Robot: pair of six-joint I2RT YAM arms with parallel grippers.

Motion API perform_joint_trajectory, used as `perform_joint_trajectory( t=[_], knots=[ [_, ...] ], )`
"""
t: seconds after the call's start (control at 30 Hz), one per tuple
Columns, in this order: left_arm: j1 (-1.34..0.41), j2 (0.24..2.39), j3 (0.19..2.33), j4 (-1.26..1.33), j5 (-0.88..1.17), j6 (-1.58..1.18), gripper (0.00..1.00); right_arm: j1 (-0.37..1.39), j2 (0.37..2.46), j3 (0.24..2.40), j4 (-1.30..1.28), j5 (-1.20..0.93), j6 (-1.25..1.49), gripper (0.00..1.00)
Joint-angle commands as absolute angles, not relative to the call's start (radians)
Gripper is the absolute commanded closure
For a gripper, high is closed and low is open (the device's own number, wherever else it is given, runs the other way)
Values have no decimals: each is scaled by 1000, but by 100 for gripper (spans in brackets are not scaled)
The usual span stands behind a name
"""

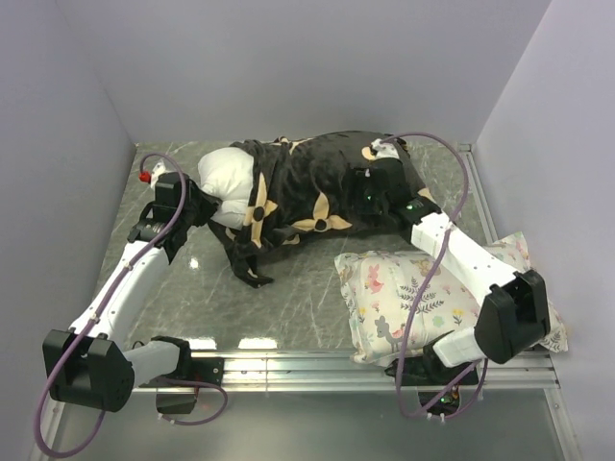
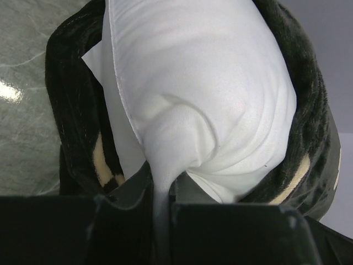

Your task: Remove the pillowcase from the pillow

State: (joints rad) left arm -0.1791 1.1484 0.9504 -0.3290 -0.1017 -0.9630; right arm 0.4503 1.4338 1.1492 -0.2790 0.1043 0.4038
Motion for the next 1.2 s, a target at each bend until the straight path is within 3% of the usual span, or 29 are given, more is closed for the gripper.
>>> perform_joint_trajectory(
  t=[0.0, 0.2, 0.4, 0.47, 0.5, 0.53, 0.73, 0.97, 1.17],
  knots=[
    [-170, 1100, 974, -269, -101, -954, 100, 527, 1376, 1128, -212, 129, 361, 30],
    [-170, 1101, 973, -275, -95, -957, 100, 603, 1463, 1159, -215, 213, 350, 24],
    [-170, 1108, 1012, -298, -107, -953, 100, 569, 1554, 1247, -310, 311, 376, 34],
    [-170, 1111, 1032, -308, -113, -948, 100, 545, 1551, 1250, -308, 292, 376, 48],
    [-170, 1109, 1038, -311, -115, -945, 100, 543, 1545, 1259, -307, 285, 371, 69],
    [-169, 1112, 1049, -313, -117, -943, 100, 542, 1545, 1269, -320, 304, 368, 100],
    [-72, 1109, 1104, -345, -75, -919, 100, 425, 1508, 1293, -374, 327, 365, 100],
    [318, 1071, 1101, -344, 125, -939, 100, 48, 1454, 1215, -368, 126, 463, 100],
    [358, 1074, 1028, -279, 242, -962, 100, 89, 1422, 1175, -321, 89, 494, 100]
  ],
)
